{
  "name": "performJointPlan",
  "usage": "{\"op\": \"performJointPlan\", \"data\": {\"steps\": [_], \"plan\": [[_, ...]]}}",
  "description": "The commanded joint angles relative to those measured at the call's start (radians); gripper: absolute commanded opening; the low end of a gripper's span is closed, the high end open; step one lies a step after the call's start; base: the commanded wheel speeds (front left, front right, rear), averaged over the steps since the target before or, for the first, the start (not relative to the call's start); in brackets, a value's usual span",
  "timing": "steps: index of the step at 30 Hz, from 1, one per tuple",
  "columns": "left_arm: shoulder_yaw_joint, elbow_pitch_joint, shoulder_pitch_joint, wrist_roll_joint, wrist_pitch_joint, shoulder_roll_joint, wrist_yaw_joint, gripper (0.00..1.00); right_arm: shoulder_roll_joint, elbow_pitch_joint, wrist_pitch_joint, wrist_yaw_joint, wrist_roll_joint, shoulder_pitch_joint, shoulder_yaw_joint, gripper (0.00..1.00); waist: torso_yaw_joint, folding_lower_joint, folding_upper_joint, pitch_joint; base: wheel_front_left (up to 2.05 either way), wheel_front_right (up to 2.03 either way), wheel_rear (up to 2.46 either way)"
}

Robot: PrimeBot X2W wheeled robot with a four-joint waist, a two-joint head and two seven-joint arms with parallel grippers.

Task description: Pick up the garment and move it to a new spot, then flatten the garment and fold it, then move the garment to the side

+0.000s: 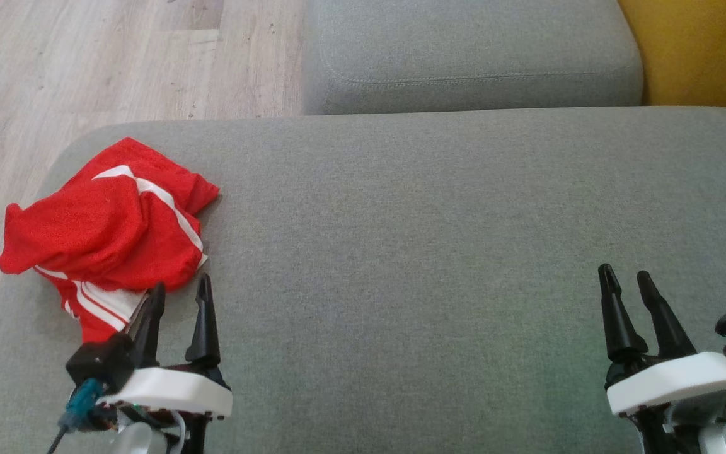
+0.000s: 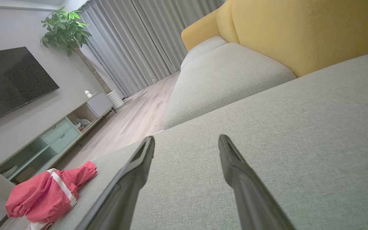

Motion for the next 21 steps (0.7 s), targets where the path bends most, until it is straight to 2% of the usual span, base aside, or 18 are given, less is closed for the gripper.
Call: {"op": "performJointPlan", "data": {"steps": [1, 21], "plan": [[0.012, -0.023, -0.064, 0.036, -0.016, 0.022, 0.0, 1.0, -0.011, -0.047, 0.004, -0.001, -0.038, -0.023, 0.021, 1.0, 0.0, 0.0, 0.0, 0.0, 0.0, 0.0, 0.0], [-0.019, 0.055, -0.091, 0.194, -0.031, 0.04, 0.011, 1.0, 0.002, -0.102, -0.004, -0.001, -0.236, 0.004, 0.029, 1.0, 0.005, 0.0, 0.0, -0.003, 0.0, 0.0, 0.0]]}}
